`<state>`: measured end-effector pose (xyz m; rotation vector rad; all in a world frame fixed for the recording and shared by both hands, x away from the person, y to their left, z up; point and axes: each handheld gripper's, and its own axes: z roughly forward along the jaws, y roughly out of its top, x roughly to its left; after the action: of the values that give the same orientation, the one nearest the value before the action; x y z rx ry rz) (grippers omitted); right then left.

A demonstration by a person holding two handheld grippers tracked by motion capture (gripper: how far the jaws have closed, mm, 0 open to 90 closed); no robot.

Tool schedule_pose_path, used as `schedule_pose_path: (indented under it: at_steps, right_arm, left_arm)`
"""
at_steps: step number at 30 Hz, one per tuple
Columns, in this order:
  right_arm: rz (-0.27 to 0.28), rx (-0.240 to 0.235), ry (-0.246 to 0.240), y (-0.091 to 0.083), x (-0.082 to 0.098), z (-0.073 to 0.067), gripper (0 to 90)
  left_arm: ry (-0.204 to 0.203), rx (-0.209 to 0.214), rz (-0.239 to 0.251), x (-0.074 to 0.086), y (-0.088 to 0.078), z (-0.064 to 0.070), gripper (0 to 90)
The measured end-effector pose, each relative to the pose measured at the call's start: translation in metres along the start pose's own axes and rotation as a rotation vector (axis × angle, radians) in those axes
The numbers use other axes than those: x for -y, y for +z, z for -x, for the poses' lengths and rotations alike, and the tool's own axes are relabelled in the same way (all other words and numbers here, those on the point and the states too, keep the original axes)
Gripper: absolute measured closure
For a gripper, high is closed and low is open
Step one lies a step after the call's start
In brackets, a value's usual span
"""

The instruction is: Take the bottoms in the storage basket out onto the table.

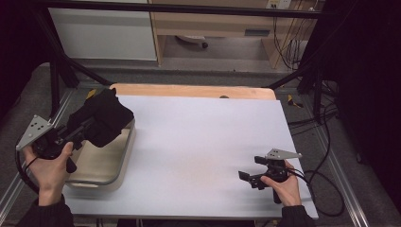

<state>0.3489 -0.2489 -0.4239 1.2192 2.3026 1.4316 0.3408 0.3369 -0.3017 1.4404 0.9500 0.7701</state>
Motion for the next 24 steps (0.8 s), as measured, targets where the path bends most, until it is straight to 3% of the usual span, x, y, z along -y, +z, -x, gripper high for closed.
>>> schedule_pose_path:
  at_steps: [14,24]
  right_arm:
    - [-0.005,0.002,0.0,0.001,0.0,0.0,0.9]
    - [-0.005,0.003,0.0,0.001,0.0,0.0,0.9]
  left_arm:
    - [0.026,0.037,0.019,-0.007,0.004,0.015,76.8]
    - [0.021,0.054,0.044,-0.012,0.011,0.022,78.4]
